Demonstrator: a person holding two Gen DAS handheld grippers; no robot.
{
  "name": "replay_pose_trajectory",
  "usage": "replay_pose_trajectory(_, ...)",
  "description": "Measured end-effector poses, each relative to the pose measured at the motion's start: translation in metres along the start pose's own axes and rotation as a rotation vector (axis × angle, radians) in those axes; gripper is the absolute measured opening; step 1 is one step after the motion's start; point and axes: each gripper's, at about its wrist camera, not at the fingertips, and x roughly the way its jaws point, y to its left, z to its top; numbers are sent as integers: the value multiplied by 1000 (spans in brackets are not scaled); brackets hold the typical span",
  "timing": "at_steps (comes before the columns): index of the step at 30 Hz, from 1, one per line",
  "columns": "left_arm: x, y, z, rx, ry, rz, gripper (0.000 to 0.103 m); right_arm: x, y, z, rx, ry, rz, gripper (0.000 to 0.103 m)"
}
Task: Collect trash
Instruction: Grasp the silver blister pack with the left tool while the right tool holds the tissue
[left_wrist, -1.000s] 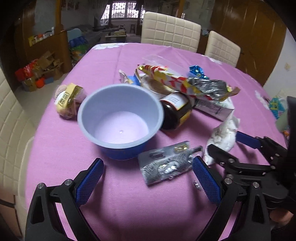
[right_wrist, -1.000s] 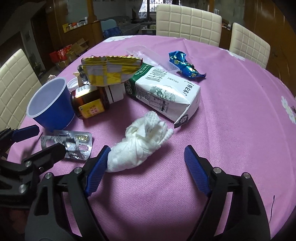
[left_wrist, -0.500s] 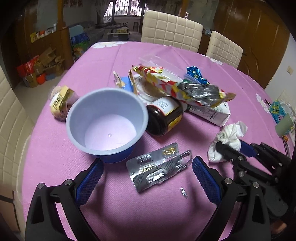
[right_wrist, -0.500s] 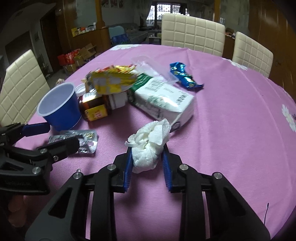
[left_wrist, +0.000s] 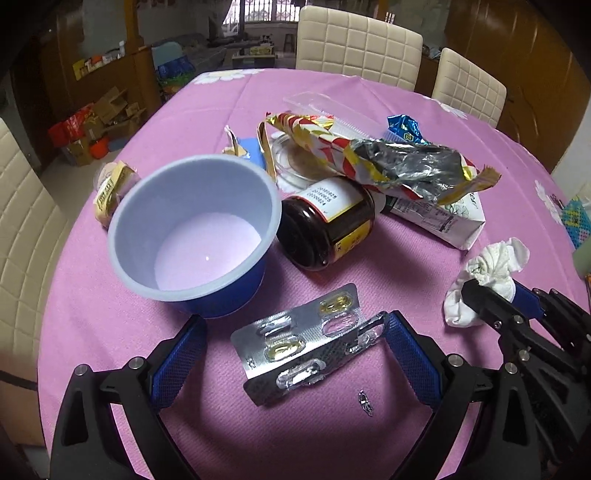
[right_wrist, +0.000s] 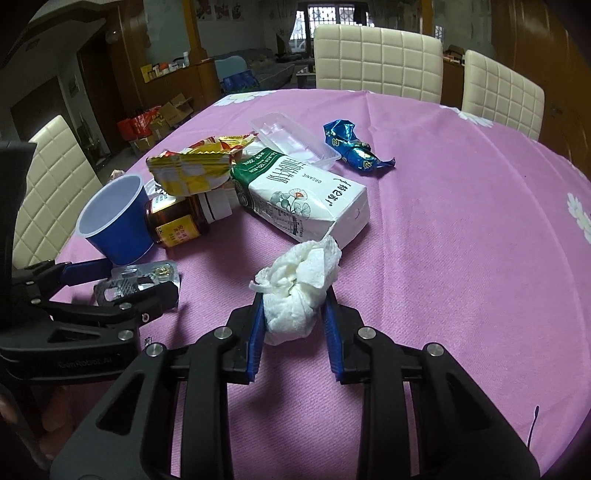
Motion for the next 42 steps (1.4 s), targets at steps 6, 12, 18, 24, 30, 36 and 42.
replay_pose_trajectory(6,-6,4,-1,4,-15,14,74,-3,5,-1,-14,-5,13,30)
replay_pose_trajectory(12,-16,9,-4,9,-33,0,73,-7,15,-2,-30,-1,16,30)
replay_pose_trajectory(18,-34,25,-9,-17,-73,7,73,-19,37,-3,-76,-14,17,30)
replay_pose_trajectory(24,-56,52,-18,-32,-129,55,73,-28,65,-3,-119,-18,30,30)
replay_pose_trajectory(30,-75,87,-28,-48,-191,111,73,-29,101,-1,-187,-13,47,30)
replay_pose_trajectory(36,-89,130,-35,-106,-234,158,73,-27,141,3,-261,-19,77,30)
replay_pose_trajectory(42,-95,176,-45,-172,-252,210,73,-18,185,12,-337,-25,131,30)
